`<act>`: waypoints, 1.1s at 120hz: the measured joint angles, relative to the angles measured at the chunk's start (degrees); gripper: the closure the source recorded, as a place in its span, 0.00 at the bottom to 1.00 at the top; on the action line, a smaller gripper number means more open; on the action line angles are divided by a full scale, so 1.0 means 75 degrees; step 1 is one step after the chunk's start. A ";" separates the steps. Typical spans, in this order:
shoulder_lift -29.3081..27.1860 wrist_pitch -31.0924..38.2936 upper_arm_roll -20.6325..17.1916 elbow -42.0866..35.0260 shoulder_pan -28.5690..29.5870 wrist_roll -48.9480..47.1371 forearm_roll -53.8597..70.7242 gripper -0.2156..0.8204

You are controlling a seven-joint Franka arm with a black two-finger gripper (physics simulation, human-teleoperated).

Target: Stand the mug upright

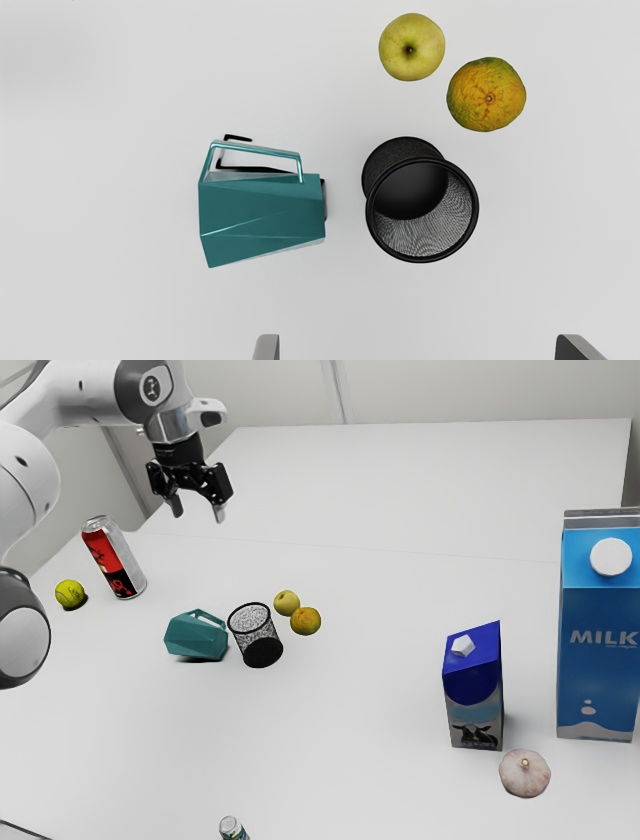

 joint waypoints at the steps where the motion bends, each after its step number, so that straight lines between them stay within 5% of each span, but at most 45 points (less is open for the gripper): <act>1: -0.0003 0.0001 0.0001 0.0000 0.0001 0.0005 0.0000 0.21; 26: -0.0264 -0.0098 0.0063 -0.0210 0.0158 0.0120 -0.0360 0.21; 72: -0.2832 0.1707 0.1678 -0.5260 0.0907 0.0666 -0.1071 0.21; 132: -0.1575 0.4188 0.2114 -0.5894 0.0850 0.2964 -0.4023 0.21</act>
